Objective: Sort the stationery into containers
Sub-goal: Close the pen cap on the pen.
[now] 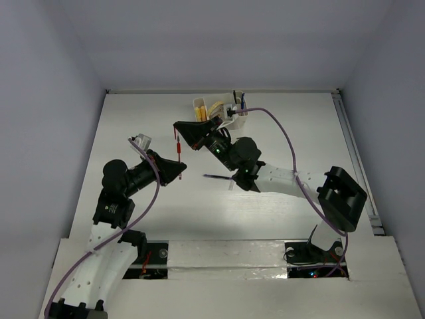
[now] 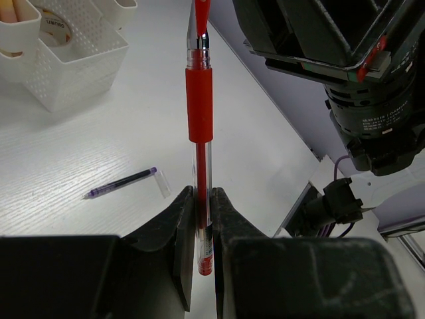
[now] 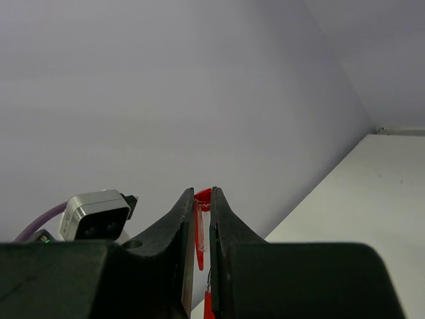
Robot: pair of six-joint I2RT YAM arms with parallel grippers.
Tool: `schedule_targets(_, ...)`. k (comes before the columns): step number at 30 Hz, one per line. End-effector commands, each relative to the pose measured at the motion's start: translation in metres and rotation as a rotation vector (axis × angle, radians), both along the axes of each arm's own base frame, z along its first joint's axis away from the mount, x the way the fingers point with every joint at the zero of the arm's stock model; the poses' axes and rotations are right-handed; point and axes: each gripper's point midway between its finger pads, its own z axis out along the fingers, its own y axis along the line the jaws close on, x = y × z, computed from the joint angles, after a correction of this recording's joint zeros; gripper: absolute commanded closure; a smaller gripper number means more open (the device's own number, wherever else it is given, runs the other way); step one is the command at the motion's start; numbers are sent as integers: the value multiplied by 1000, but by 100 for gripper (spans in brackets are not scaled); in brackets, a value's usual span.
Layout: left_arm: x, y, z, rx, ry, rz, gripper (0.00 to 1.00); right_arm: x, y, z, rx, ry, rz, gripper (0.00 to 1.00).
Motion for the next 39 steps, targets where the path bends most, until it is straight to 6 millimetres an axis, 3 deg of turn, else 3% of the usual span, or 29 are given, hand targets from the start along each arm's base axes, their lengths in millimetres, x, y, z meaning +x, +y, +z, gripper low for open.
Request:
schedule_targets(1, -2, -2, 14, -19, -68, -24, 100, -6, -9, 34, 85, -52, -11, 100)
schedule_targets(19, 2, 0, 20, -33, -76, 0, 100, -7, -8, 17, 74, -30, 4, 100)
schedule_targets(31, 9, 3, 50, -108, -141, 51, 100, -10, -10, 5, 77, -23, 15, 100)
schedule_targets(39, 13, 2, 64, -113, -158, 51, 100, -14, -9, -21, 6, -10, 28, 100)
